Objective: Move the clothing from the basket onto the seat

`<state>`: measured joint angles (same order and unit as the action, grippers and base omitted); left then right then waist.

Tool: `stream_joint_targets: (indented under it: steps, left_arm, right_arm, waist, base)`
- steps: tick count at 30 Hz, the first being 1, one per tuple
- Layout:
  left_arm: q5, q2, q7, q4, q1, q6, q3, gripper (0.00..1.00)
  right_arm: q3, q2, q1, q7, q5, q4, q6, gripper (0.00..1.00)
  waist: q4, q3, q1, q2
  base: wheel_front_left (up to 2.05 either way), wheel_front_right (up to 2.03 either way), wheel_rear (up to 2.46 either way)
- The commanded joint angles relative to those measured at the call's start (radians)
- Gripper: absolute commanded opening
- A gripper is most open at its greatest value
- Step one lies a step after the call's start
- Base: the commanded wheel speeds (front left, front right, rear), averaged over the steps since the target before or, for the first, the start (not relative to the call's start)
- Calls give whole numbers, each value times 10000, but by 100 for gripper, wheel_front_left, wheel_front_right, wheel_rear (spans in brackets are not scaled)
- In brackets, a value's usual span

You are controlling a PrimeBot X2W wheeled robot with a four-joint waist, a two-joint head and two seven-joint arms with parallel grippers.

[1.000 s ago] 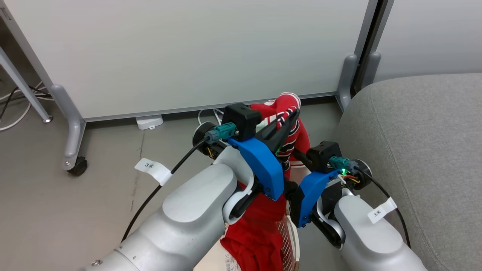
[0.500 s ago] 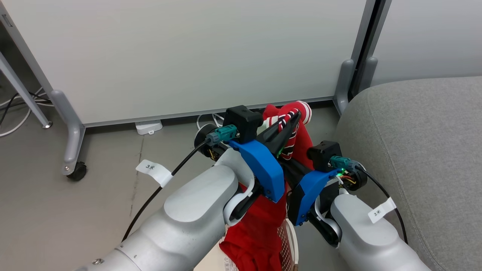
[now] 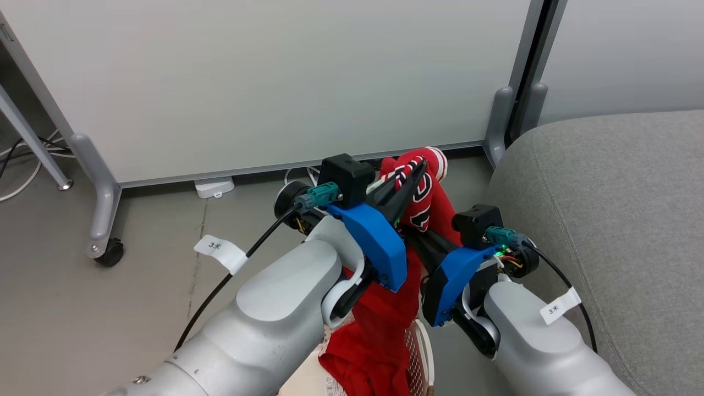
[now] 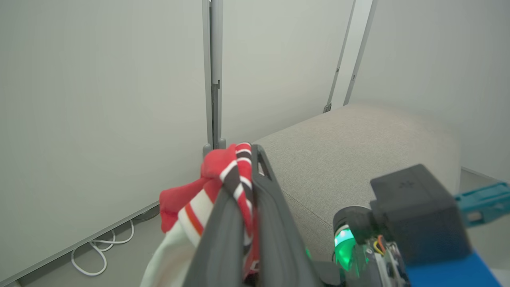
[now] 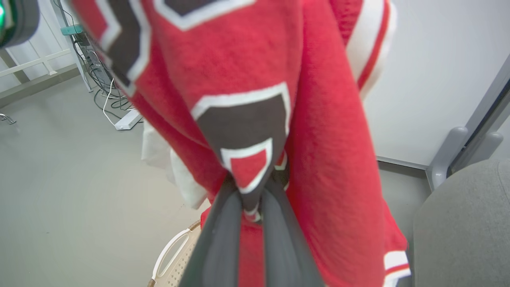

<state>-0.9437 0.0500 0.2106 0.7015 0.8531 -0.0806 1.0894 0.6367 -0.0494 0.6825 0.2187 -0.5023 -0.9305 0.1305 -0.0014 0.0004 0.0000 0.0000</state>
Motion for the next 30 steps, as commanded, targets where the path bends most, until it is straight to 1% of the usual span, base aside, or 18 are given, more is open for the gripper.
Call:
stream_joint_targets:
  steps: [1, 9, 15, 20, 26, 30]
  left_arm:
    - [-45, 9, 69, 51, 167, -38, 36, 100]
    - [44, 57, 346, 161, 23, -112, -55, 100]
    - [312, 335, 544, -111, -549, -22, -523, 100]
    - [1212, 861, 552, -1171, -1571, 150, -1629, 100]
    - [2689, 1348, 553, -2553, -3229, 151, -3029, 100]
    - [3634, 1525, 548, -3324, -4288, 78, -3906, 100]
  right_arm:
    - [13, -18, 175, 76, -76, -50, 5, 0]
    - [136, -18, 304, 215, -199, -272, 5, 0]
    - [41, -18, 424, 308, -203, -368, 5, 0]
    - [-169, -18, 536, 395, -56, -288, 5, 0]
    - [-460, -22, 533, 446, 239, -84, 5, 0]
    - [-550, -31, 343, 461, 406, 148, 5, 0]
  waist:
    - [4, 0, 0, 0]
    - [6, -15, 0, 0]
    - [19, 3, 0, 0]
    - [-21, 70, 0, 0]
    - [-163, 176, 0, 0]
    - [-332, 236, 0, 0]
  base:
    - [0, 0, 0]
    - [0, 0, 0]
    - [0, 0, 0]
    - [0, 0, 0]
    - [0, 0, 0]
    - [0, 0, 0]
